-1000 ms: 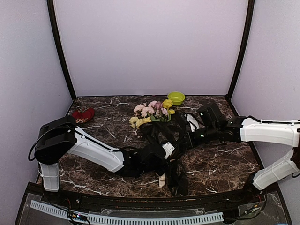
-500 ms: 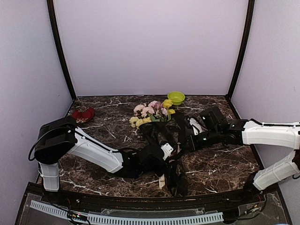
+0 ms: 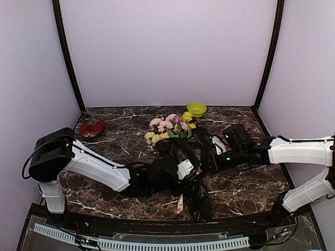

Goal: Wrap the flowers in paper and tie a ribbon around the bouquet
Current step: Adjust the ribbon on the folded bouquet.

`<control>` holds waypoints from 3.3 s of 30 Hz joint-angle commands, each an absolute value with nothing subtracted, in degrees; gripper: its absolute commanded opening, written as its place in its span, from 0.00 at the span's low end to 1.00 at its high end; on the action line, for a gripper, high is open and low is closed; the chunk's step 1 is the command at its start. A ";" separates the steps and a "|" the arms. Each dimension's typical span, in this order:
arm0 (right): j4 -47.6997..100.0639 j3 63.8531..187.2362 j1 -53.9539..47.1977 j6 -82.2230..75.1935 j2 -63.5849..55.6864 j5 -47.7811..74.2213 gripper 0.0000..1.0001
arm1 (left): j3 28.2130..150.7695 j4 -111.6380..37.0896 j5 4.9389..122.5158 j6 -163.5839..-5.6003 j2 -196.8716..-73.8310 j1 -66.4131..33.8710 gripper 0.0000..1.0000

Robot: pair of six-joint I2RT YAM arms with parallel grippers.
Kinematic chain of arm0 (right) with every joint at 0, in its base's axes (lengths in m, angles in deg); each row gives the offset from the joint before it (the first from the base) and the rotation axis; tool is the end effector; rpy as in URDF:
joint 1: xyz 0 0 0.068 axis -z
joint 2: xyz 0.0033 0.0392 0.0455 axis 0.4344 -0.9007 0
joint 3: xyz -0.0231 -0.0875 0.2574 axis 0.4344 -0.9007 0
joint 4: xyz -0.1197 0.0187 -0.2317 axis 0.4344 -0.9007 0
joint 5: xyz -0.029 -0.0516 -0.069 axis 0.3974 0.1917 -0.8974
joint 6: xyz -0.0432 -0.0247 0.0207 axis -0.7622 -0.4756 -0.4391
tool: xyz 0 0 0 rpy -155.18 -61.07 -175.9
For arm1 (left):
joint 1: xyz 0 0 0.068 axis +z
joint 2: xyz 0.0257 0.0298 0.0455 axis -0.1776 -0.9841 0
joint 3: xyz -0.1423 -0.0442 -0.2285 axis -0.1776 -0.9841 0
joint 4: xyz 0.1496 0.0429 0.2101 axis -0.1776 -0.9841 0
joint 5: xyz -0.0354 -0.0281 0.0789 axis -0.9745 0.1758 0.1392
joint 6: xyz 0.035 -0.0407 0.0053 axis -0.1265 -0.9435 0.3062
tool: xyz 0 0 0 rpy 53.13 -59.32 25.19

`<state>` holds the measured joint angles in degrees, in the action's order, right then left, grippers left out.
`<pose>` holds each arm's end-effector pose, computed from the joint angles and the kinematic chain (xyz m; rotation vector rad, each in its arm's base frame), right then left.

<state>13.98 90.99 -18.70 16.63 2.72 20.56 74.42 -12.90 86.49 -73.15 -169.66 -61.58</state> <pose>0.1805 0.1899 0.2052 -0.5171 2.4803 0.8648 0.1342 -0.3799 0.1560 1.0672 1.7545 -0.5386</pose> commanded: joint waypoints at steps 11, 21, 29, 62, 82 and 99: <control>11.38 91.70 -16.90 17.97 10.50 11.07 0.44 | 66.78 -13.98 88.80 -72.74 -155.12 -61.30 0.69; 13.15 91.87 -17.38 15.56 9.46 22.84 0.35 | 62.17 -24.75 96.48 -83.57 -150.84 -59.40 0.52; 11.34 92.45 -18.90 17.73 8.41 15.36 0.43 | 57.15 -32.61 95.66 -99.63 -148.64 -53.57 0.69; 19.40 90.92 -18.90 21.88 -0.13 21.07 0.43 | 61.87 -20.40 85.25 -97.48 -161.26 -48.13 0.56; 17.63 88.32 -18.85 20.59 1.05 23.29 0.00 | 63.76 -14.34 87.08 -90.30 -161.63 -48.13 0.00; 17.57 79.74 -18.90 21.49 3.56 22.73 0.00 | 65.91 -13.13 90.58 -87.27 -162.83 -46.48 0.00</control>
<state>16.49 81.55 -18.50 21.51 2.81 22.70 64.61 -14.12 89.86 -88.15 -162.31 -47.48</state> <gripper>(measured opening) 0.005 0.006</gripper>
